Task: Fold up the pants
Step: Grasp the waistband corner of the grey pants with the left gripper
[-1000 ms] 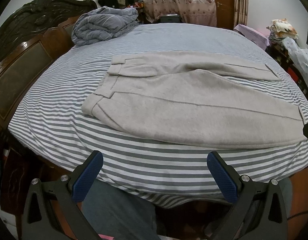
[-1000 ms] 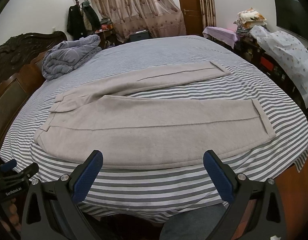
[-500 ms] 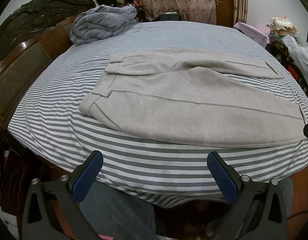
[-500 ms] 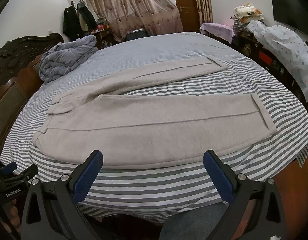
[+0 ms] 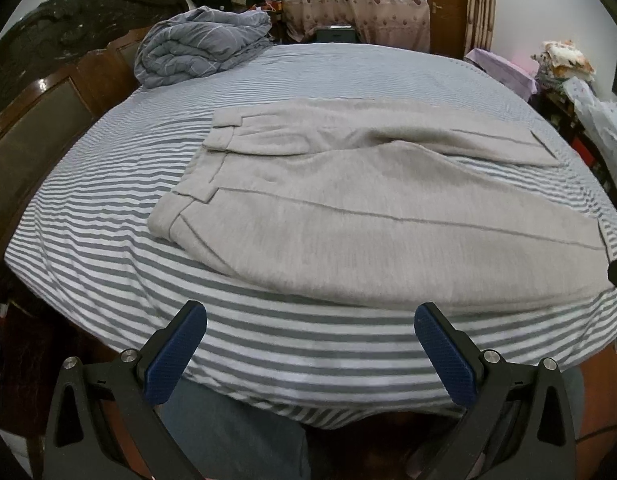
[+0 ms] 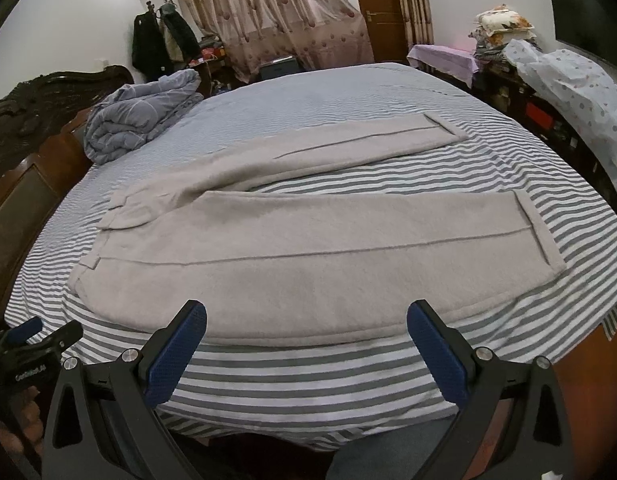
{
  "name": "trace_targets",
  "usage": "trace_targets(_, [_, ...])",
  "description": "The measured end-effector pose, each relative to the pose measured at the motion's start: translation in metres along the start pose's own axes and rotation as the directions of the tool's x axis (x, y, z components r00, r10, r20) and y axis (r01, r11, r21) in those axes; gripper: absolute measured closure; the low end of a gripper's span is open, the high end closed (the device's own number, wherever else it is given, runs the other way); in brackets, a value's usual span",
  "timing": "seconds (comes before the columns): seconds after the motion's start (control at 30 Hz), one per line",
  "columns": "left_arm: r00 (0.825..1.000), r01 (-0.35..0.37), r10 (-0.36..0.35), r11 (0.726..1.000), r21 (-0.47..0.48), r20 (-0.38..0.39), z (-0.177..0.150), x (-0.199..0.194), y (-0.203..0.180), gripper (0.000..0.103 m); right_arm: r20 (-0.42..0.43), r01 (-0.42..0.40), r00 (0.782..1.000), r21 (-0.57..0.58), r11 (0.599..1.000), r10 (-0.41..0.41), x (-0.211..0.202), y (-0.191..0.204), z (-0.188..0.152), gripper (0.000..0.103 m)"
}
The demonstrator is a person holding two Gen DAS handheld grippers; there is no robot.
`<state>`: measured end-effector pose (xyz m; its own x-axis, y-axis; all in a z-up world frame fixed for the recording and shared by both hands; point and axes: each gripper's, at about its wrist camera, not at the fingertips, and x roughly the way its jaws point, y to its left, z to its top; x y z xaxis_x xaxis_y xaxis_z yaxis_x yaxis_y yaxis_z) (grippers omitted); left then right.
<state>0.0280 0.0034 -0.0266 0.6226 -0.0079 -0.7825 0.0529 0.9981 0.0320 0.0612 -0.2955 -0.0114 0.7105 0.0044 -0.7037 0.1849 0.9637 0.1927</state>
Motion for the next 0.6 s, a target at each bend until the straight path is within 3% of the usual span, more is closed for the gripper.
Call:
trace_targets(0.2, [1.0,-0.006,0.007,0.997,-0.072,0.016,0.032,0.015,0.039,0.002,-0.027,-0.048,0.998,-0.007,0.999,0.048,0.015,0.008,0.013,0.003])
trace_targets(0.47, [0.999,-0.002,0.009,0.984,-0.178,0.037,0.101,0.05,0.123,0.034,-0.073,-0.061,0.996,-0.027,0.998,0.059,0.049,0.026,0.03,0.006])
trace_targets(0.53, [0.999,0.0,0.008,0.981,-0.195,0.039,0.121,0.062,0.14,0.034,-0.085,-0.058,0.995,-0.027,0.998,0.056,0.06,0.031,0.034,0.006])
trace_targets(0.6, [0.998,0.049,-0.039,0.973,-0.224,0.05,0.142,0.076,0.16,0.034,-0.099,-0.063,0.993,-0.028,0.998,0.06,0.072,0.036,0.038,0.007])
